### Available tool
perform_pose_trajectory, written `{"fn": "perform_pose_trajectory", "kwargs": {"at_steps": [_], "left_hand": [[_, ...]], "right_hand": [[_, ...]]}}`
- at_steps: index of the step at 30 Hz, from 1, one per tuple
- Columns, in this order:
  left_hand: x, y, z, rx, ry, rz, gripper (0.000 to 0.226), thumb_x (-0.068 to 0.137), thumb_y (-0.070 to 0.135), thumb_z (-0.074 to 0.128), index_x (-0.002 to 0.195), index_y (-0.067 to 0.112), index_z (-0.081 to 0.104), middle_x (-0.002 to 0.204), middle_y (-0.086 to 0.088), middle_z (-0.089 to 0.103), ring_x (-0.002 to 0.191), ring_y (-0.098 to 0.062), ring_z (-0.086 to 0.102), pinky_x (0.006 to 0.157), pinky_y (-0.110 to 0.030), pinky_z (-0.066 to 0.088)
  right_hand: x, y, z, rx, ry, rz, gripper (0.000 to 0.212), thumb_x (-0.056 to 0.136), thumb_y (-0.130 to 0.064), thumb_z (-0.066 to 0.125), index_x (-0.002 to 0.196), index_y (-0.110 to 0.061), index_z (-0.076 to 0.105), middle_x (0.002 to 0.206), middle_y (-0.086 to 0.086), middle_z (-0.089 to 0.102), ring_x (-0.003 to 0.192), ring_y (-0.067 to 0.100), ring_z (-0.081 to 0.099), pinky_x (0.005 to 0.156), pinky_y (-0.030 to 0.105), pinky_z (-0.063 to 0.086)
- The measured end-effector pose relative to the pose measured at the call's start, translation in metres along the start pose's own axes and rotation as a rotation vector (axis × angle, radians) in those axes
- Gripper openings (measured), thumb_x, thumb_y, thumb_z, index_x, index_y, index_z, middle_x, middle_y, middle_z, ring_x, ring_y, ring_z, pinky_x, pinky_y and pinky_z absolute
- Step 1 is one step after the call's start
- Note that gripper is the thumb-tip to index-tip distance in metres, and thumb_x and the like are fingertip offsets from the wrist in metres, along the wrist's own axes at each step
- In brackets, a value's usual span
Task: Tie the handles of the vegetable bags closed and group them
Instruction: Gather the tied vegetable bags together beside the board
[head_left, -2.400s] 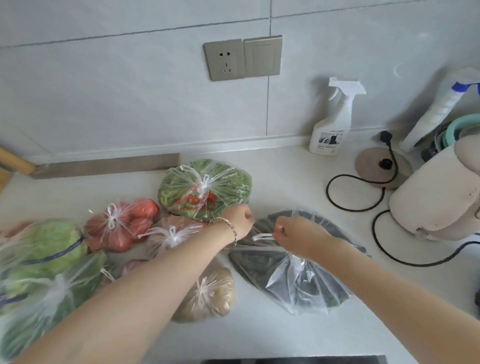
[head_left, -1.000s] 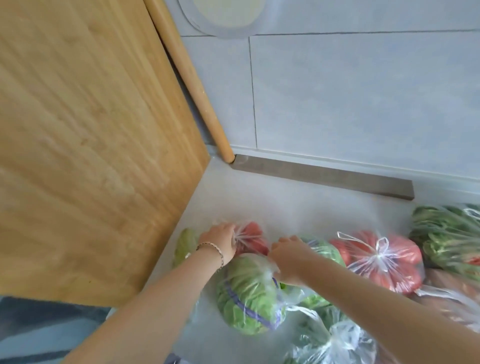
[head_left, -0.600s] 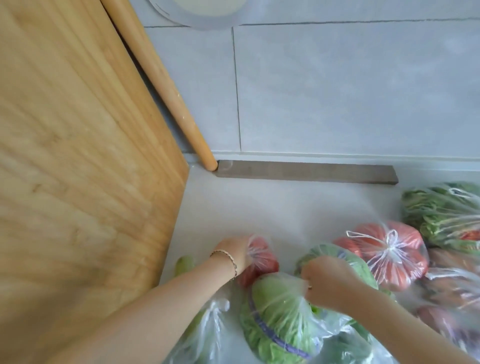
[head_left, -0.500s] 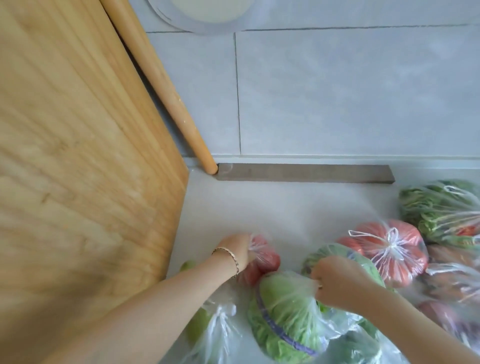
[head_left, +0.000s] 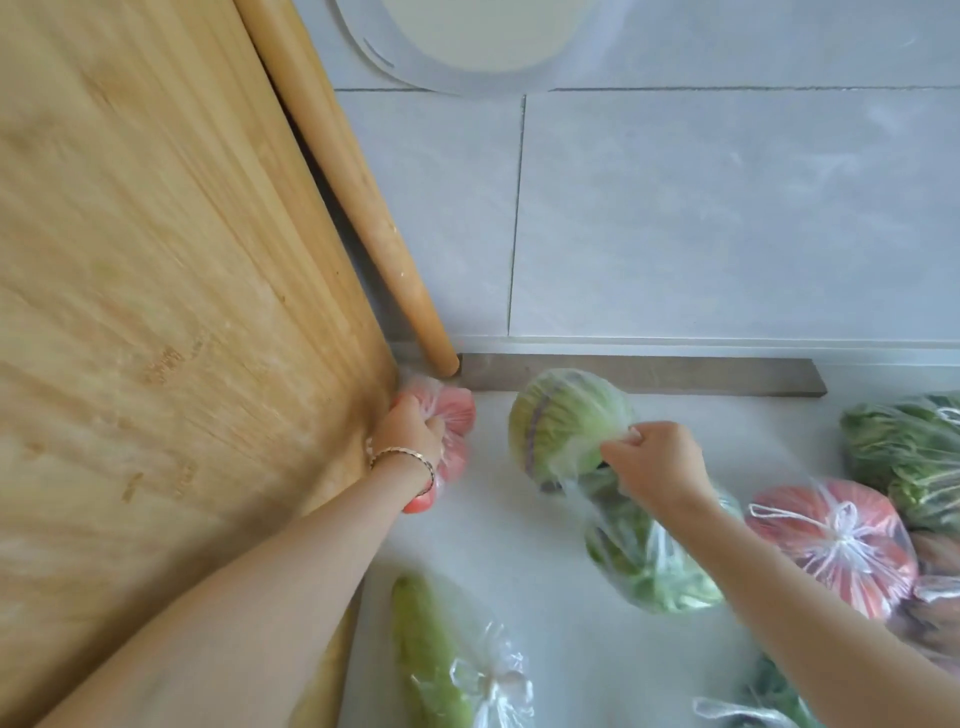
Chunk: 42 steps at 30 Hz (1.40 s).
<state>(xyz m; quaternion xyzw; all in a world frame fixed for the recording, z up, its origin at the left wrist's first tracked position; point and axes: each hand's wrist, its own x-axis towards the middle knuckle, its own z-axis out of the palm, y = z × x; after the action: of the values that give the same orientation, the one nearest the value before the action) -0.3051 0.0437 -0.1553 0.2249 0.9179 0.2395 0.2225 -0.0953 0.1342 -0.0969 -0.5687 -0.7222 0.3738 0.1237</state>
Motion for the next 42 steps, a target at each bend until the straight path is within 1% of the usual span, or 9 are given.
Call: {"fn": "perform_pose_trajectory", "kwargs": {"at_steps": [5,19,23,25,27,29,33,37,42], "left_hand": [[0.018,-0.006,0.003,-0.004,0.011,-0.056,0.028,0.087,0.017,0.053,0.106,-0.003,0.051,0.111,-0.022,0.061,0.104,-0.035,0.057,0.085,-0.035,0.043],[0.039,-0.012,0.012,-0.012,-0.011,-0.167,0.027,0.088,0.016,0.055,0.106,-0.005,0.052,0.109,-0.023,0.062,0.104,-0.036,0.058,0.084,-0.036,0.045],[0.028,-0.009,0.008,-0.012,-0.069,-0.137,0.030,0.085,0.014,0.055,0.111,0.000,0.051,0.119,-0.020,0.057,0.108,-0.035,0.055,0.089,-0.037,0.045],[0.017,-0.007,0.008,0.016,-0.095,-0.111,0.035,0.083,0.016,0.055,0.115,0.004,0.048,0.122,-0.019,0.052,0.108,-0.035,0.054,0.089,-0.037,0.045],[0.007,-0.007,0.011,0.077,-0.086,-0.056,0.037,0.085,0.017,0.053,0.119,0.005,0.047,0.124,-0.020,0.048,0.109,-0.036,0.052,0.090,-0.036,0.044],[-0.013,-0.010,0.013,0.067,-0.063,0.008,0.034,0.082,0.016,0.054,0.115,0.007,0.051,0.125,-0.017,0.046,0.111,-0.032,0.050,0.093,-0.029,0.041],[-0.079,-0.023,0.016,0.133,-0.220,0.043,0.038,0.082,0.026,0.054,0.116,0.007,0.051,0.123,-0.016,0.048,0.108,-0.031,0.051,0.095,-0.037,0.044],[-0.164,-0.037,0.033,0.545,-0.588,0.081,0.086,0.067,0.070,0.051,0.136,0.021,0.030,0.138,-0.010,0.029,0.129,-0.031,0.032,0.105,-0.038,0.033],[-0.203,-0.061,0.060,0.720,-0.544,0.141,0.067,0.074,0.053,0.055,0.130,0.027,0.029,0.132,-0.006,0.023,0.118,-0.031,0.037,0.096,-0.034,0.040]], "right_hand": [[0.028,-0.030,0.048,0.255,-0.005,0.116,0.041,0.075,-0.002,0.050,0.045,-0.017,0.026,0.035,-0.007,0.028,0.029,0.008,0.032,0.035,0.018,0.025],[0.030,-0.064,0.105,0.437,-0.106,0.095,0.036,0.077,-0.007,0.047,0.054,-0.017,0.021,0.053,-0.003,0.023,0.052,0.014,0.020,0.046,0.025,0.020],[0.029,-0.054,0.086,0.250,-0.205,0.009,0.029,0.081,-0.011,0.048,0.058,-0.017,0.032,0.059,-0.002,0.039,0.055,0.014,0.037,0.049,0.024,0.030],[0.024,-0.046,0.078,0.042,-0.195,-0.128,0.019,0.084,-0.017,0.048,0.065,-0.014,0.043,0.081,0.006,0.050,0.078,0.022,0.046,0.067,0.028,0.038],[0.021,-0.037,0.074,-0.138,-0.202,-0.181,0.018,0.087,-0.029,0.049,0.097,-0.018,0.059,0.117,0.008,0.046,0.113,0.027,0.038,0.096,0.035,0.032],[0.011,-0.027,0.064,-0.153,-0.281,-0.155,0.042,0.088,-0.040,0.047,0.128,-0.027,0.047,0.137,0.005,0.033,0.128,0.028,0.028,0.107,0.041,0.025],[-0.022,0.015,0.045,-0.089,-0.256,-0.156,0.047,0.089,-0.032,0.050,0.134,-0.022,0.041,0.138,0.009,0.035,0.129,0.028,0.031,0.108,0.040,0.028],[-0.058,0.079,0.006,-0.519,-0.322,-0.053,0.037,0.088,-0.035,0.051,0.123,-0.025,0.051,0.133,0.006,0.041,0.125,0.027,0.035,0.102,0.038,0.030],[-0.091,0.146,-0.049,-0.900,-0.342,0.258,0.063,0.082,-0.048,0.053,0.133,-0.018,0.034,0.139,0.014,0.030,0.126,0.036,0.034,0.101,0.048,0.038]]}}
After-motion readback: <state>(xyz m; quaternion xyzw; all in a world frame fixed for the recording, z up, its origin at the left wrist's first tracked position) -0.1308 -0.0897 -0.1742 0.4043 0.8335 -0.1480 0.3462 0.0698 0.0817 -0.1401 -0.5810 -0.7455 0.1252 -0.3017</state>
